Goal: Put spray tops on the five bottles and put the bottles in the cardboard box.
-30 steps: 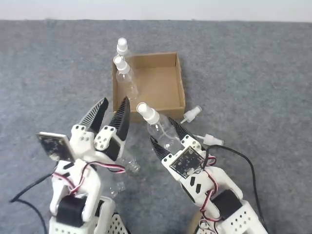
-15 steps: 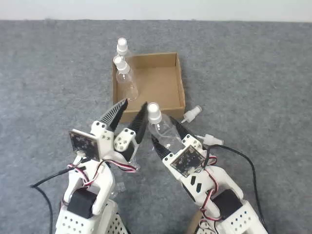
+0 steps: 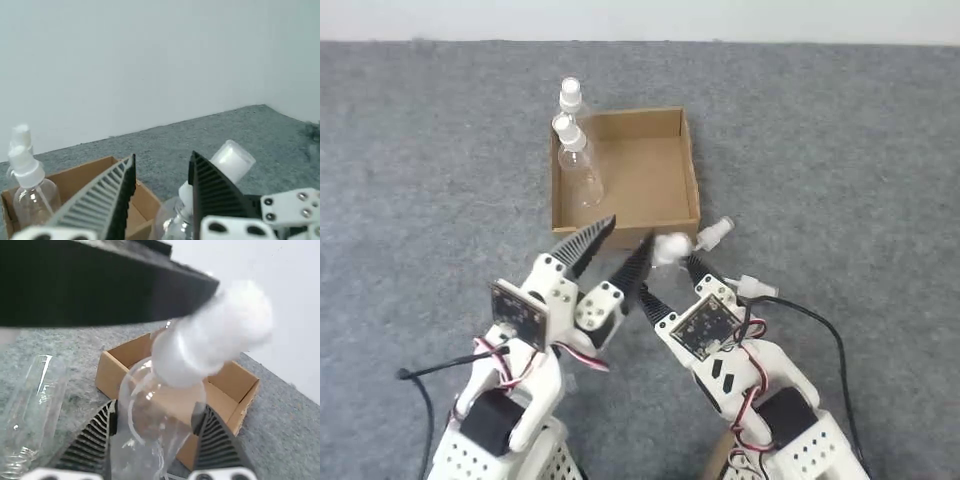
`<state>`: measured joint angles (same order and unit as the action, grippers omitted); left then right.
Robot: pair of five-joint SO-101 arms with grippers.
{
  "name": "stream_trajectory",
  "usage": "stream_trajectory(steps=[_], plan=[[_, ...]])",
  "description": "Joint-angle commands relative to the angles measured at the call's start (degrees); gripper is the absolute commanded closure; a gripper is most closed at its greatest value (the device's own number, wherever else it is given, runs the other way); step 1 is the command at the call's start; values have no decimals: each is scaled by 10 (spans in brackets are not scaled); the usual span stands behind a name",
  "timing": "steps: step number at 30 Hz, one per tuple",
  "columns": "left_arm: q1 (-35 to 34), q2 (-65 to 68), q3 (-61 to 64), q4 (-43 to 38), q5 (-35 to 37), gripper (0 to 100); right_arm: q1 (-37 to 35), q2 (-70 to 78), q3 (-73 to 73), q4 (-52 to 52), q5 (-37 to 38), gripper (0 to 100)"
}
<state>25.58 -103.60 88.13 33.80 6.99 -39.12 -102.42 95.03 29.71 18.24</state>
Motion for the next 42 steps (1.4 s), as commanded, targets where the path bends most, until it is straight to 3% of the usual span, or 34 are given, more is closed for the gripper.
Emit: stream_trajectory(steps=[1,22,26,36,42], plan=[[52,-6,6,33,-36,834,1,-17,-18,-7,-4,992],[61,-7,-14,56,-40,834,27,-16,-16,-5,-4,992],[13,-7,-35,56,-33,834,32,-16,-16,-5,-4,992],[-91,-7,-73,56,61,832,30,-16,-3,-10,-1,992],[-205,-8,-114,53,124,832,31,-16,-1,-6,-1,992]])
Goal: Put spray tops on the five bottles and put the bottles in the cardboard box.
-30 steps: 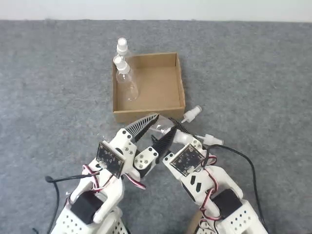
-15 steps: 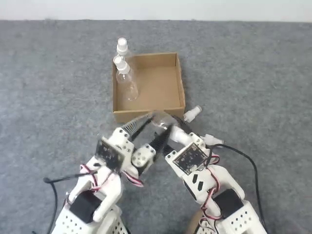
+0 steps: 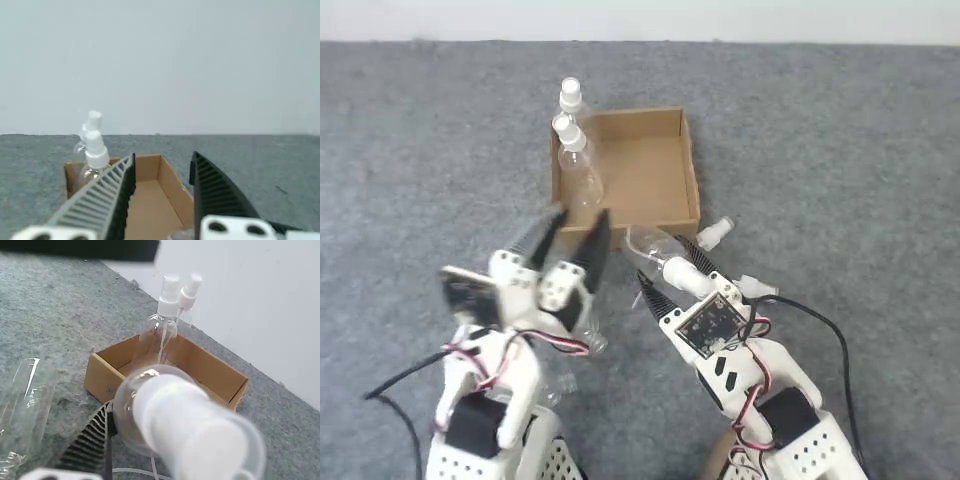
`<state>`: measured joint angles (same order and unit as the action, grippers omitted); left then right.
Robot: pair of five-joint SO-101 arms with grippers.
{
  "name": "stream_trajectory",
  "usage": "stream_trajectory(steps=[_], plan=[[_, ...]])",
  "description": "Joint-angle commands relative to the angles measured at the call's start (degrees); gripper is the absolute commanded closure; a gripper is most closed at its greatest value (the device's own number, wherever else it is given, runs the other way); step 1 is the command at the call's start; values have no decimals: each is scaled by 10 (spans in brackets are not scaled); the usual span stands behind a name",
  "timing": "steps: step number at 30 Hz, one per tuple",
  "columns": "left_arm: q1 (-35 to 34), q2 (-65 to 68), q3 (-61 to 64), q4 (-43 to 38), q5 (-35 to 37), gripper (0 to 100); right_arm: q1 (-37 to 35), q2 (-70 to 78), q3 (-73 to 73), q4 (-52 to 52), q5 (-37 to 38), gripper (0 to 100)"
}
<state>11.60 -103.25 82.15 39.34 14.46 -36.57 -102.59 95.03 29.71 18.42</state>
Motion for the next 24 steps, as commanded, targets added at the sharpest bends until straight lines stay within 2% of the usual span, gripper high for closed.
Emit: stream_trajectory(steps=[1,7,20,24], plan=[[-78,-11,-63,-3,58,832,6,-15,-1,-5,-4,992],[-121,-11,-94,7,26,833,7,-15,6,-5,-2,992],[-340,-11,-90,160,20,833,73,-15,13,20,-6,992],[-388,-11,-49,168,17,832,87,-13,13,20,-4,992]])
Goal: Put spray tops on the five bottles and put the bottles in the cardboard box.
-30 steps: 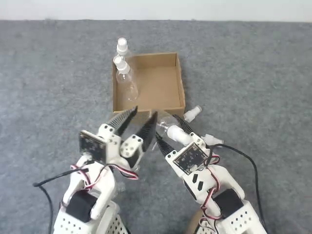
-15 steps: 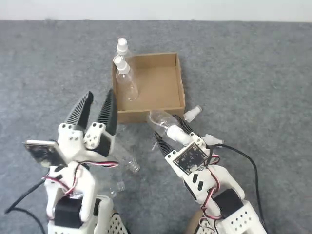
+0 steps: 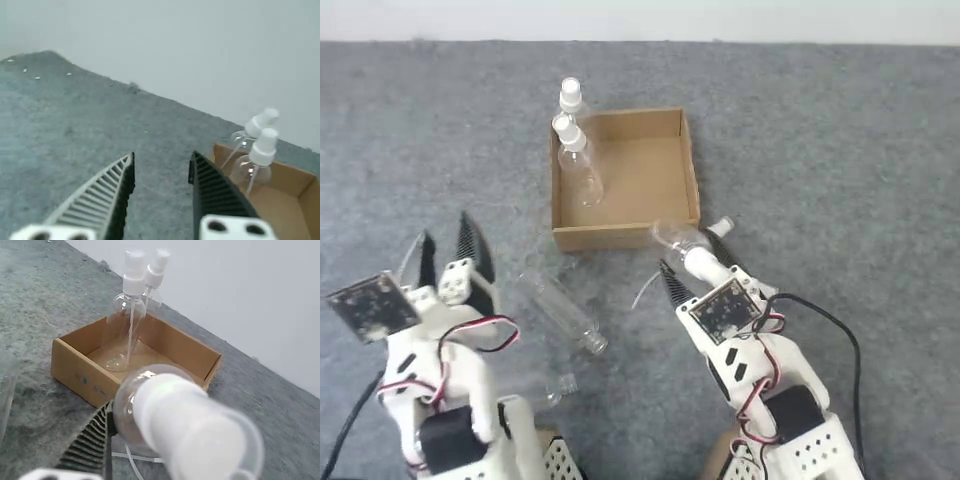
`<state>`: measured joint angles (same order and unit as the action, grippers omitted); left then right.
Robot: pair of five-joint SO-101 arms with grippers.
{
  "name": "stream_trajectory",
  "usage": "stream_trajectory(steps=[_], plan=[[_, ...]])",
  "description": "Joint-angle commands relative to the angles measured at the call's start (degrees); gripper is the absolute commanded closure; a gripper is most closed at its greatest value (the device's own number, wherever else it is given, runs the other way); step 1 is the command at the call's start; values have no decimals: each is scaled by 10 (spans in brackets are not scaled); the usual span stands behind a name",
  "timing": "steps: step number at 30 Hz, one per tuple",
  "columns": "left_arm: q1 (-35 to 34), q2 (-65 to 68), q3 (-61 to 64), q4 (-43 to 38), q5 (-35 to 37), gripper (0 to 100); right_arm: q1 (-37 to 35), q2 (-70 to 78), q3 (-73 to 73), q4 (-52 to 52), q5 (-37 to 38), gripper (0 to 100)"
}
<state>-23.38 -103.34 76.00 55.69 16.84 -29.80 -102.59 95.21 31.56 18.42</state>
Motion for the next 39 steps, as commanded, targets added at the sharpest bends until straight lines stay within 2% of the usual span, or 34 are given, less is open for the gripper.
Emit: stream_trajectory(steps=[1,5,13,23,29,39], plan=[[-45,-11,25,4,-7,831,27,-13,11,1,-5,992],[-52,-11,73,-4,-7,830,44,-13,11,1,-5,992],[-52,-11,139,-76,-8,830,43,-12,11,1,-5,992],[-52,-11,139,-74,-8,830,41,-10,5,2,-5,992],[-52,-11,140,-74,-8,830,41,-10,-59,62,-7,992],[-52,-11,140,-73,-8,830,40,-9,-138,79,-6,992]])
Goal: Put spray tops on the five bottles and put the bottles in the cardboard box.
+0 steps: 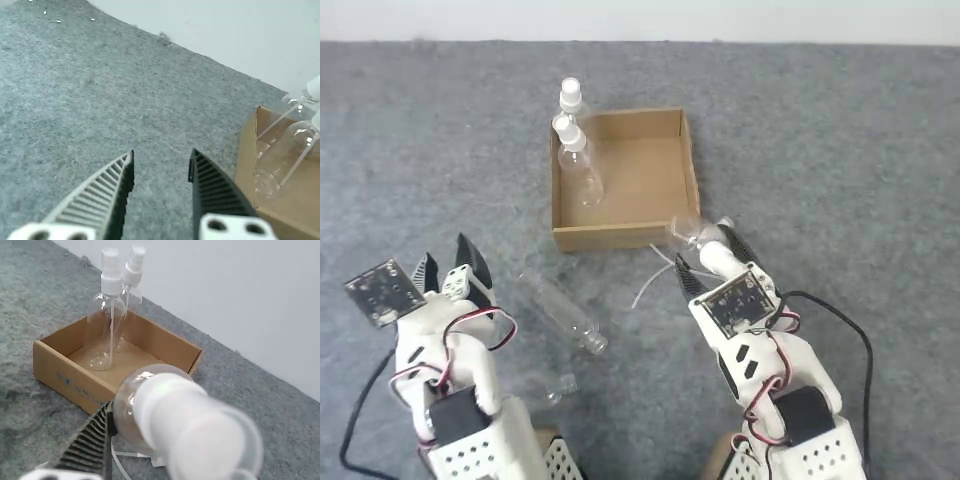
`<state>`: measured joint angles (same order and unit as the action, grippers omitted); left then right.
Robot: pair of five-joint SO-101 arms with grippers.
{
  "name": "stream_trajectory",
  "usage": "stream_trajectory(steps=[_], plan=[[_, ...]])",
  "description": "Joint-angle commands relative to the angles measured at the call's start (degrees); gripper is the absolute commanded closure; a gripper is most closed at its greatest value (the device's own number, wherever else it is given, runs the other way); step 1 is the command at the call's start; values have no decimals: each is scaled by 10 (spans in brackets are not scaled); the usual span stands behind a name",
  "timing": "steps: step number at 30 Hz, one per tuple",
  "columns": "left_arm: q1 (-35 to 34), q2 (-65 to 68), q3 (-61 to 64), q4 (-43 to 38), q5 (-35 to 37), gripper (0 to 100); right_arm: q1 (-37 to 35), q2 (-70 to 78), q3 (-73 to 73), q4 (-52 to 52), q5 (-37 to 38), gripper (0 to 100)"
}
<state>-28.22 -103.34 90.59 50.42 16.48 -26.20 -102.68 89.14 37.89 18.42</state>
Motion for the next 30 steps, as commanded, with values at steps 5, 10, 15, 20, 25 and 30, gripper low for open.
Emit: stream_trajectory(steps=[5,10,15,20,25,30], plan=[[-4,-11,-6,-20,-4,830,-6,-7,-130,37,-2,992],[-4,-10,-6,-20,-4,830,-23,-7,-140,34,-1,992],[-4,-10,-6,-20,-4,830,-39,-7,-141,33,-1,992],[-4,-10,-6,-20,-4,830,-44,-6,-149,32,-1,992],[-4,-10,-6,-20,-4,830,-44,65,-204,32,-1,992],[-4,-10,-6,-20,-4,830,-44,190,-267,24,-1,992]])
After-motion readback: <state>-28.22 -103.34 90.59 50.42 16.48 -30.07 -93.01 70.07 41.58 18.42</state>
